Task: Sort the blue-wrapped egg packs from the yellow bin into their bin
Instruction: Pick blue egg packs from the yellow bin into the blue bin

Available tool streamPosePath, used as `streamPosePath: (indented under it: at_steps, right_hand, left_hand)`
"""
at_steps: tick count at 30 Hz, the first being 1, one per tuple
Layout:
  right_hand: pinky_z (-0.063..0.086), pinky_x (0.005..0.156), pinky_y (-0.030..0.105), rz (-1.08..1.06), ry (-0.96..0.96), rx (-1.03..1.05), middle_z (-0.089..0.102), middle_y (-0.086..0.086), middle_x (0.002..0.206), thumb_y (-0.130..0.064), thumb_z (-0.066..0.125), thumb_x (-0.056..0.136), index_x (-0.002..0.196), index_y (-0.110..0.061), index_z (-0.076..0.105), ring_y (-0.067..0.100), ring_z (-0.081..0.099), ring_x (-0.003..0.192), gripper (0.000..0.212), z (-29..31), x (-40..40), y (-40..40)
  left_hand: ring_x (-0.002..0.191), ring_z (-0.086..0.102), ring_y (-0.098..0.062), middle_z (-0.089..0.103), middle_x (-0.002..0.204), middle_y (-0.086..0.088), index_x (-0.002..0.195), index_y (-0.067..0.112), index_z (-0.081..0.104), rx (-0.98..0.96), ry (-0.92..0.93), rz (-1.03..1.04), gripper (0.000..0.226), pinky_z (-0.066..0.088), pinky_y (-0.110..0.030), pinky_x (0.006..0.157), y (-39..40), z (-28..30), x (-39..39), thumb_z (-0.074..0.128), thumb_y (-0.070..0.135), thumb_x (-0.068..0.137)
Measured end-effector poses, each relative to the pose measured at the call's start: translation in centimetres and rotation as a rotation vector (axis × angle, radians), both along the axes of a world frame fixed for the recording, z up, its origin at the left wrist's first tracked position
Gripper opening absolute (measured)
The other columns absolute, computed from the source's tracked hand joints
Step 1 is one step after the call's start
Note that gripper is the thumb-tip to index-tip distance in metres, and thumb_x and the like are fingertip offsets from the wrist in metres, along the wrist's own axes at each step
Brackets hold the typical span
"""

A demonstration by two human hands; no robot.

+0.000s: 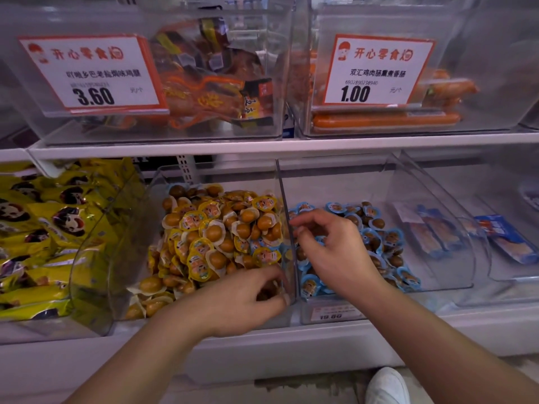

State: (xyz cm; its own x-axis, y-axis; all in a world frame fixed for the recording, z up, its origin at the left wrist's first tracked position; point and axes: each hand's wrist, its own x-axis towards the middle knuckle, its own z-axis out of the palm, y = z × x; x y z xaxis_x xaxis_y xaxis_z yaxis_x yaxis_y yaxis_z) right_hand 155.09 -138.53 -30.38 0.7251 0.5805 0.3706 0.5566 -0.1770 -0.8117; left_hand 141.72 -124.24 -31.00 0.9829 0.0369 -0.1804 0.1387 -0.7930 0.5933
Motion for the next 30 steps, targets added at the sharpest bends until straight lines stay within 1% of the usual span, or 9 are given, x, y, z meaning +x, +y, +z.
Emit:
streamPosePath:
  at_steps: [3, 7, 9, 13, 20, 23, 25, 27, 30]
  right_hand:
    - [0.057, 0.063, 0.040, -0.006, -0.012, -0.008, 0.069, -0.020, 0.085, -0.024, 0.060, 0.090, 0.099, -0.037, 0.070, 0.017, 0.068, 0.067, 0.018, 0.0, -0.1, 0.0]
    - [0.056, 0.063, 0.036, -0.017, -0.006, -0.011, 0.069, -0.018, 0.084, -0.022, 0.060, 0.091, 0.097, -0.036, 0.069, 0.012, 0.067, 0.069, 0.018, 0.1, -0.1, 0.2]
    - [0.056, 0.068, 0.031, -0.031, -0.014, 0.001, 0.071, -0.016, 0.086, -0.019, 0.062, 0.091, 0.095, -0.034, 0.071, 0.005, 0.068, 0.076, 0.018, 0.3, 0.0, 0.3]
    - [0.055, 0.067, 0.019, -0.088, -0.034, 0.127, 0.072, -0.015, 0.085, -0.015, 0.061, 0.091, 0.094, -0.028, 0.073, 0.001, 0.068, 0.083, 0.018, 1.5, -0.2, 0.4]
    - [0.049, 0.073, 0.010, 0.000, -0.119, 0.271, 0.071, -0.018, 0.090, -0.016, 0.057, 0.088, 0.091, -0.036, 0.071, 0.004, 0.068, 0.088, 0.024, 4.1, -5.3, 2.2]
    - [0.053, 0.082, 0.018, 0.056, 0.141, 0.184, 0.070, -0.016, 0.098, -0.022, 0.060, 0.094, 0.105, -0.035, 0.068, 0.004, 0.066, 0.097, 0.020, 3.4, -8.0, 4.2]
    - [0.056, 0.089, 0.033, 0.117, 0.536, 0.072, 0.071, -0.012, 0.104, -0.026, 0.062, 0.095, 0.115, -0.034, 0.066, 0.007, 0.067, 0.100, 0.022, 2.7, -9.7, 6.1]
    - [0.059, 0.069, 0.038, 0.236, 0.947, 0.056, 0.075, 0.001, 0.100, -0.024, 0.061, 0.096, 0.115, -0.024, 0.068, 0.021, 0.072, 0.085, 0.021, 2.2, -11.0, 7.6]
    - [0.050, 0.049, 0.029, 0.257, 1.128, 0.160, 0.073, 0.016, 0.082, -0.017, 0.057, 0.099, 0.103, -0.009, 0.072, 0.026, 0.066, 0.059, 0.018, 2.3, -11.0, 8.6]
  left_hand:
    - [0.089, 0.062, 0.000, 0.064, 0.095, 0.020, 0.107, 0.043, 0.054, -0.093, -0.038, -0.025, 0.031, 0.053, -0.027, 0.077, 0.5, -0.2, -0.6, 0.056, 0.062, 0.083]
    - [0.077, 0.058, -0.002, 0.060, 0.091, 0.022, 0.099, 0.041, 0.055, 0.064, -0.188, -0.056, 0.035, 0.049, -0.027, 0.061, 0.0, -0.7, -0.6, 0.061, 0.069, 0.080]
    - [0.073, 0.057, -0.003, 0.062, 0.086, 0.018, 0.094, 0.038, 0.057, 0.016, -0.219, -0.028, 0.035, 0.048, -0.028, 0.060, 0.2, -0.9, -0.5, 0.068, 0.066, 0.077]
    - [0.066, 0.058, -0.002, 0.065, 0.073, 0.009, 0.083, 0.027, 0.065, -0.445, -0.305, 0.199, 0.029, 0.048, -0.019, 0.058, 1.7, -0.1, -0.7, 0.079, 0.050, 0.074]
    - [0.061, 0.066, -0.014, 0.072, 0.075, -0.006, 0.077, 0.018, 0.069, -1.185, -0.556, 0.929, 0.026, 0.051, -0.024, 0.050, 3.9, 1.9, -0.2, 0.076, 0.043, 0.077]
    - [0.056, 0.051, -0.017, 0.060, 0.070, -0.010, 0.095, 0.010, 0.063, -1.437, -0.586, 0.977, 0.035, 0.043, -0.026, 0.050, 5.1, 2.8, 0.0, 0.070, 0.043, 0.087]
    - [0.047, 0.040, -0.014, 0.045, 0.057, -0.006, 0.090, 0.012, 0.054, -1.533, -0.597, 0.989, 0.034, 0.037, -0.022, 0.042, 5.3, 3.2, 0.0, 0.065, 0.044, 0.091]
    - [0.042, 0.039, -0.013, 0.041, 0.053, -0.004, 0.094, 0.013, 0.053, -1.585, -0.602, 1.034, 0.033, 0.037, -0.020, 0.038, 5.3, 3.4, -0.1, 0.063, 0.044, 0.092]
    - [0.047, 0.050, -0.017, 0.055, 0.063, -0.011, 0.105, 0.007, 0.061, -1.518, -0.615, 1.110, 0.041, 0.043, -0.024, 0.045, 5.2, 3.4, -0.4, 0.065, 0.044, 0.091]
